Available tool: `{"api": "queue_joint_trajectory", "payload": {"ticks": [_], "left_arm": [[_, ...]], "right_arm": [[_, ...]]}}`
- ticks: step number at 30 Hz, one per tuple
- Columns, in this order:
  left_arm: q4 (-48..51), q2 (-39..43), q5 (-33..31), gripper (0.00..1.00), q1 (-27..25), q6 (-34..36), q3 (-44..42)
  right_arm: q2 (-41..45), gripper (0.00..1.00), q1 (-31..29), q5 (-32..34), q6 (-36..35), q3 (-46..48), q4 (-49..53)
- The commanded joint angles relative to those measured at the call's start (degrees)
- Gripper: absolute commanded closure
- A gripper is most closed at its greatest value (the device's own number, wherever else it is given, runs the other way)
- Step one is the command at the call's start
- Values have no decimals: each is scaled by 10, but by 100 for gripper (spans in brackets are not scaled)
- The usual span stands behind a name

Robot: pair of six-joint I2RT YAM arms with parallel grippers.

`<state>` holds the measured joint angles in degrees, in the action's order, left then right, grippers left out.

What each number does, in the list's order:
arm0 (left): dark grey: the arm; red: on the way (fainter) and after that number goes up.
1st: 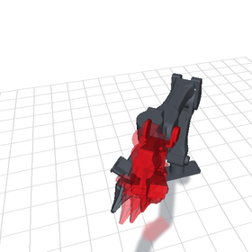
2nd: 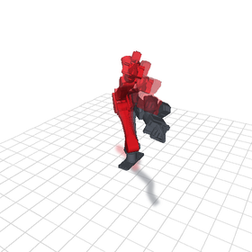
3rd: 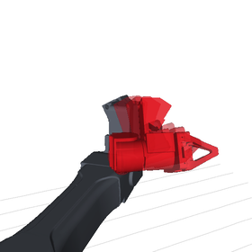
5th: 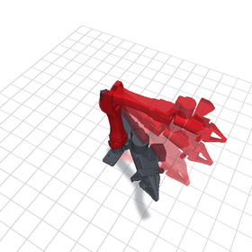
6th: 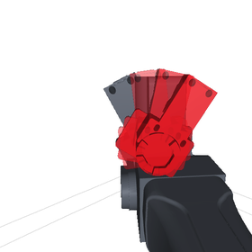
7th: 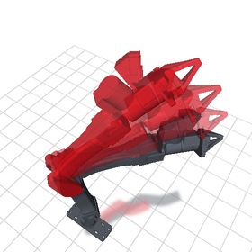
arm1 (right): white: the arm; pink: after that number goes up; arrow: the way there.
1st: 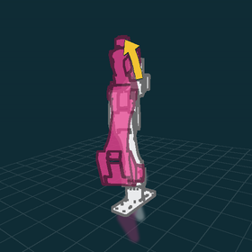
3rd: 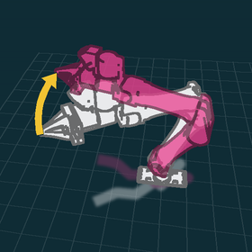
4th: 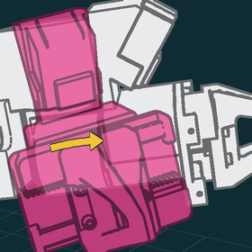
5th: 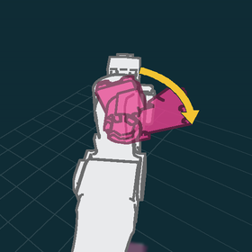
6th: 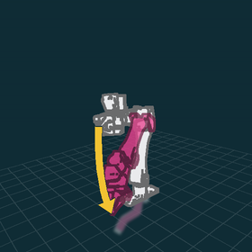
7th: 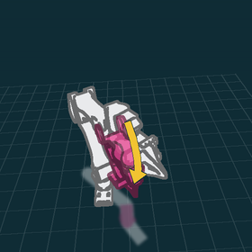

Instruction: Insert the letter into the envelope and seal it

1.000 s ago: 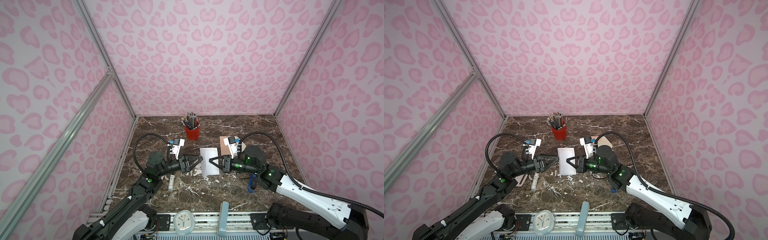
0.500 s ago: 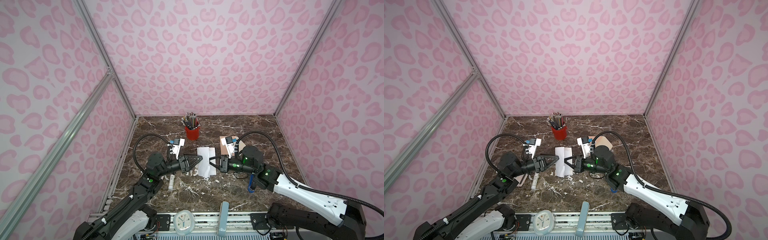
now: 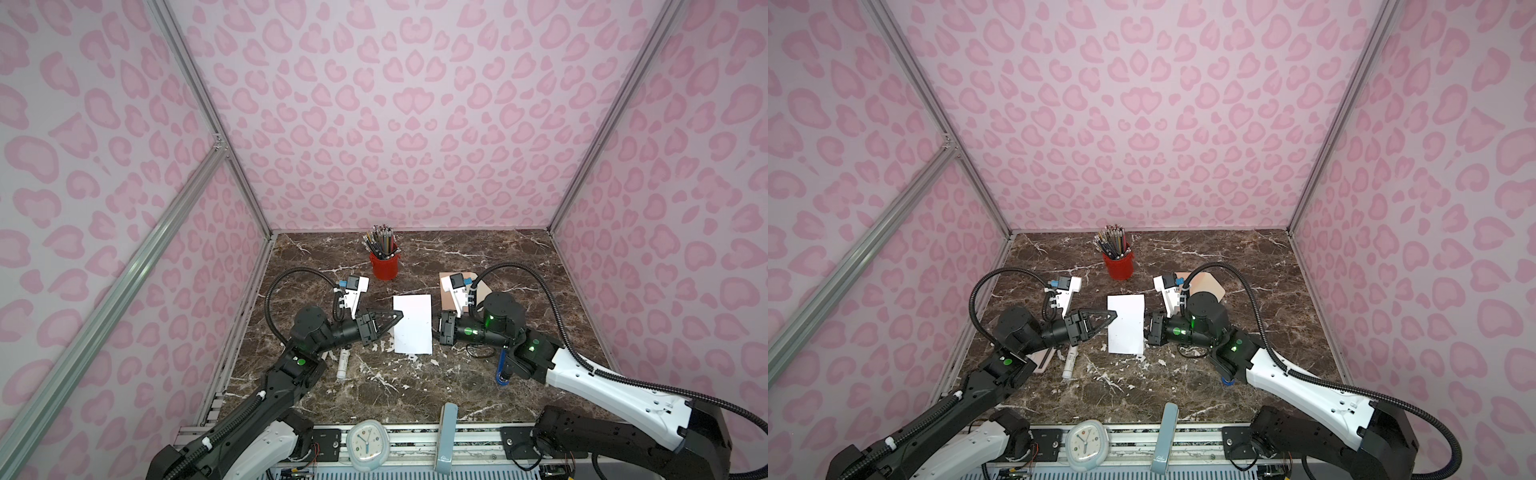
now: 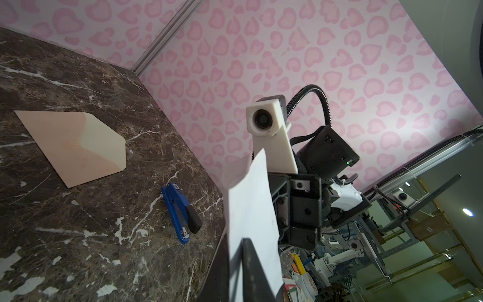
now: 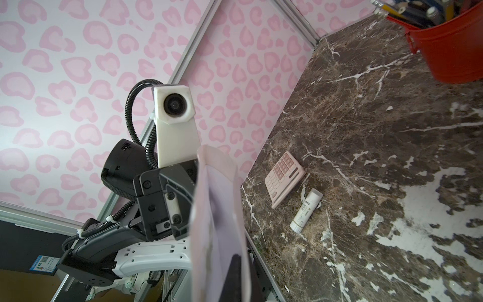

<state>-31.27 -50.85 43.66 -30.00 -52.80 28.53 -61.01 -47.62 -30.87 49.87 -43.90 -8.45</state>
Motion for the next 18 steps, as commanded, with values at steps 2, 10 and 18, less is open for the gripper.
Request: {"api": "queue_joint_trajectory", "payload": {"ticks": [2, 10, 18], "left_arm": [[2, 8, 1, 96, 0, 17, 5], [152, 40, -25, 96, 0, 108, 52], [415, 49, -79, 96, -1, 299, 146]], "right_arm": [[6, 79, -1, 15, -27, 2, 14], [63, 43, 2, 101, -157, -21, 192], [186, 36, 0, 215, -349, -19, 307]]}}
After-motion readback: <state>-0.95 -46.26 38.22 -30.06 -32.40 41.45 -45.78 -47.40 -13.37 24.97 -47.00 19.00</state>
